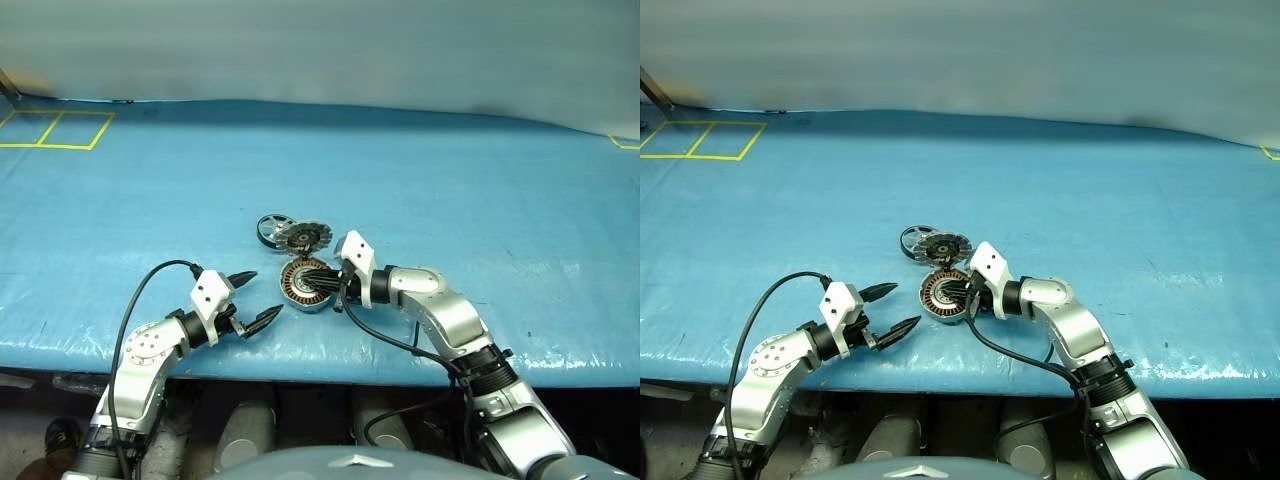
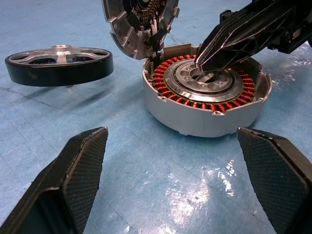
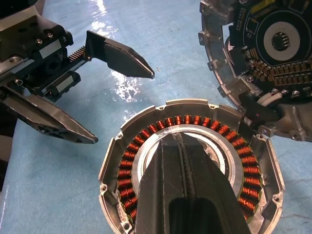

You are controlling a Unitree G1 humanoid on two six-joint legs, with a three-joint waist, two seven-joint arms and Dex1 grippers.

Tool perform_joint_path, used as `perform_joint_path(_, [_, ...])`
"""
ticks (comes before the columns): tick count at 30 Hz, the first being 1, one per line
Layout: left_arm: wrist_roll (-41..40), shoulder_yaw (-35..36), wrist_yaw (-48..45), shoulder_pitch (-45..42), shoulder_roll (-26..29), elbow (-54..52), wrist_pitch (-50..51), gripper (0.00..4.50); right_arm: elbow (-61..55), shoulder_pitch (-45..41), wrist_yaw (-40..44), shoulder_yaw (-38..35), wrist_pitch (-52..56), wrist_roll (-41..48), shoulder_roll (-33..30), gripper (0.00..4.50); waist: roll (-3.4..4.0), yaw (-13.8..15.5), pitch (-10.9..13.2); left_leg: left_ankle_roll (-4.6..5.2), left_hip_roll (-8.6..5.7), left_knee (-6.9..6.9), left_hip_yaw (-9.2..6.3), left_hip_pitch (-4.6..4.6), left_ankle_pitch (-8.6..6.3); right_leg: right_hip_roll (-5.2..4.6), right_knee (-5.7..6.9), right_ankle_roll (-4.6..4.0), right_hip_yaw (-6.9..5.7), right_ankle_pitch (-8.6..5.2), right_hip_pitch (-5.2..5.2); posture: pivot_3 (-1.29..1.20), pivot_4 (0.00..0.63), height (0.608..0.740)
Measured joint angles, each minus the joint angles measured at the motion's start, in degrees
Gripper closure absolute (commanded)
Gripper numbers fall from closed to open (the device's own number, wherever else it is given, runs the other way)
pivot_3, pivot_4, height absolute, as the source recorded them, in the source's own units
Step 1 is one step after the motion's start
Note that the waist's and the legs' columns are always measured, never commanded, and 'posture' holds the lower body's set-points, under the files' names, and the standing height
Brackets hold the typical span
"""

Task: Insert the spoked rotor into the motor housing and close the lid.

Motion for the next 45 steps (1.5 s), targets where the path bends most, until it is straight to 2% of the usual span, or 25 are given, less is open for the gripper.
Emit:
perform_joint_path(41, [0.41, -0.10, 1.01, 0.23, -0.01, 0.00, -0.13, 0.00, -8.28, -4.58, -6.10, 10.98, 2.32, -17.66, -7.10, 4.49, -0.05, 0.87, -0.28, -0.02, -0.02, 0.05, 0.01, 0.14, -0.01, -0.19, -0.03, -0.02, -0.15, -0.03, 0.17, 0.00, 0.150, 0.740])
perform_joint_path(45, [0.41, -0.10, 1.04, 0.24, -0.01, 0.00, -0.13, 0.00, -8.99, -4.66, -6.19, 12.21, 2.29, -19.75, -7.86, 4.49, -0.03, 1.05, -0.47, -0.36, -0.01, 0.08, 0.01, 0.17, -0.22, -0.30, -0.08, -0.01, -0.28, -0.04, 0.14, 0.00, 0.150, 0.740])
